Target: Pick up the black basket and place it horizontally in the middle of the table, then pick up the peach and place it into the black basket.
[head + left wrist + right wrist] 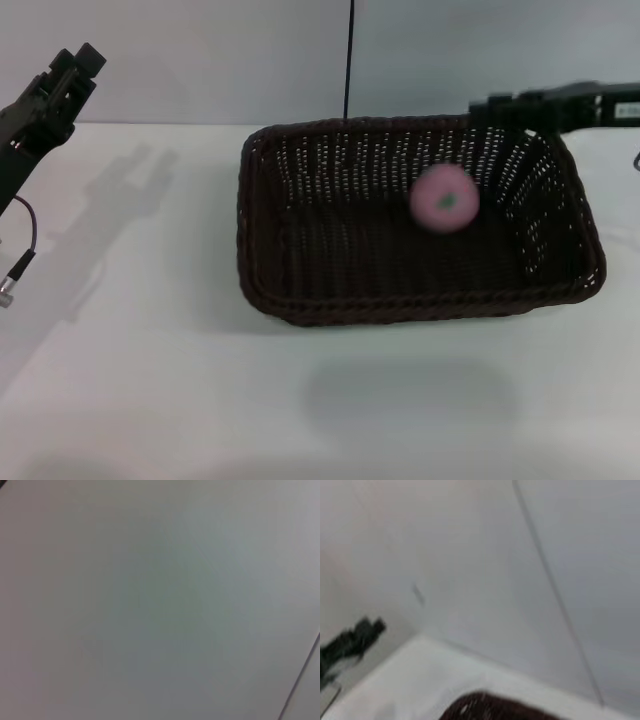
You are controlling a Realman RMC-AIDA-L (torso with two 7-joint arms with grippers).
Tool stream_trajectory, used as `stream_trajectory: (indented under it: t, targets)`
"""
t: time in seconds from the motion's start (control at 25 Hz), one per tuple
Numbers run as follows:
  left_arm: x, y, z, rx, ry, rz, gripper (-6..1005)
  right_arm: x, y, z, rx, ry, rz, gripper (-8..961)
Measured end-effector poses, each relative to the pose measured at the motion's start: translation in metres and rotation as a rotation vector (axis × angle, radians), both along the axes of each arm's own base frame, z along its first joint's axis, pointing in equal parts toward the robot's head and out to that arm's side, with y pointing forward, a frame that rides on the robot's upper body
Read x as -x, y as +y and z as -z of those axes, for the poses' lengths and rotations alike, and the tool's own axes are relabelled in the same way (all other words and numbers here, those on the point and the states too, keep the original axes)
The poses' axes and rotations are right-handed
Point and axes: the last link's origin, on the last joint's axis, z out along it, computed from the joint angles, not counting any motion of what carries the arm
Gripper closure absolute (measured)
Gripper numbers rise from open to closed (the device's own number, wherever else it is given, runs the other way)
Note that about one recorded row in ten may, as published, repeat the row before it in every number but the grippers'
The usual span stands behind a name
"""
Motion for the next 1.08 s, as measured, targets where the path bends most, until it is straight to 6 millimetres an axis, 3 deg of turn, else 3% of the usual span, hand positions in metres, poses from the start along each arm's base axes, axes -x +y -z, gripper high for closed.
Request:
stream_trajectory:
  t: [0.36,0.44,0.76,1.08]
  targets:
    - [0.006,-0.003,-0.005,-0.023,-0.005,-0.020,538,-0.066,-0.040,-0.005,-0.425,0.298,-0.035,486]
    - [0.007,-0.004,-0.006,-0.025,-0.005,-0.023,538,-0.084,-0.057,-0.004,-0.612,0.325,-0.033,486]
    - [0.014,-0.006,-0.012,-0.069,0.020,-0.047,537,-0.115,-0.079,-0.017,-0.981,0.340,0.062,486]
    - [0.018,-0.008,-0.017,-0.096,0.013,-0.064,537,-0.127,-0.085,-0.021,-1.141,0.327,0.131,486]
